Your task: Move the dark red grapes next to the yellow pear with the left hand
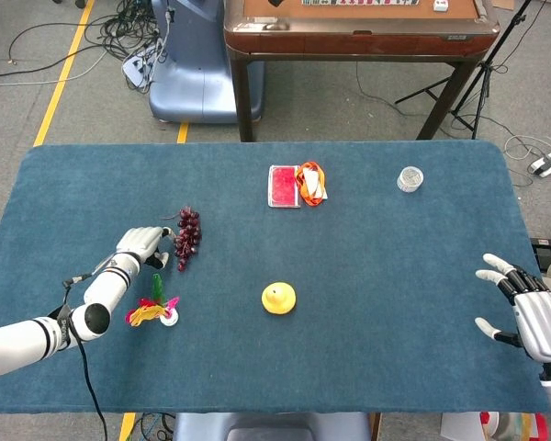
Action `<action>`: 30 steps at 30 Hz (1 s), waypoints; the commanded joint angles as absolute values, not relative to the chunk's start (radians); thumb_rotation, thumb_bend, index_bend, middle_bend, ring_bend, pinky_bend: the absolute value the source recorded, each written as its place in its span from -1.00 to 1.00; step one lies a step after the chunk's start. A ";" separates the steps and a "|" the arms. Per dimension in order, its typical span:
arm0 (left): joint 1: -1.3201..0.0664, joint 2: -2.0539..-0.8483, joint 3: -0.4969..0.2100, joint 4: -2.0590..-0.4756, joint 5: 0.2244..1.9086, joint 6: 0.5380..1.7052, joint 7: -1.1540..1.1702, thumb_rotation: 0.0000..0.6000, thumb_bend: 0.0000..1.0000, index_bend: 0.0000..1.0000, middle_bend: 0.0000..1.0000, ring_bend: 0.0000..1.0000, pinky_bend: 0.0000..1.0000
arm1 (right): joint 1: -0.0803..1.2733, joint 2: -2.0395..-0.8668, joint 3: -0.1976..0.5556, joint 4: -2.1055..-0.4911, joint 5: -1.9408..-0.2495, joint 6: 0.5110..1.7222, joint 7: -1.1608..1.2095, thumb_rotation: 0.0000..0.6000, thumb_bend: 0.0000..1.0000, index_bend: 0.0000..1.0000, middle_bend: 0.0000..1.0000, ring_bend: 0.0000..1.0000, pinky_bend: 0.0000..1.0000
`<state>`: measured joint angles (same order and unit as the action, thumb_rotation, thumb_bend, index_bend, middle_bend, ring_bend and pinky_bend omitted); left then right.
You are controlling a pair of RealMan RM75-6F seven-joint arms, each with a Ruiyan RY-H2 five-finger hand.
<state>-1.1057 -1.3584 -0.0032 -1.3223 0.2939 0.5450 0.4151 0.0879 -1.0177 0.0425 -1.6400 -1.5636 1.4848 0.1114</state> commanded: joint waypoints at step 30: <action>-1.113 -1.384 -0.020 -1.320 0.314 0.715 0.415 1.00 0.10 -0.65 1.00 1.00 1.00 | 0.088 -1.016 0.044 -1.635 -1.560 1.483 0.120 1.00 -0.78 -0.43 -0.66 -0.67 -0.38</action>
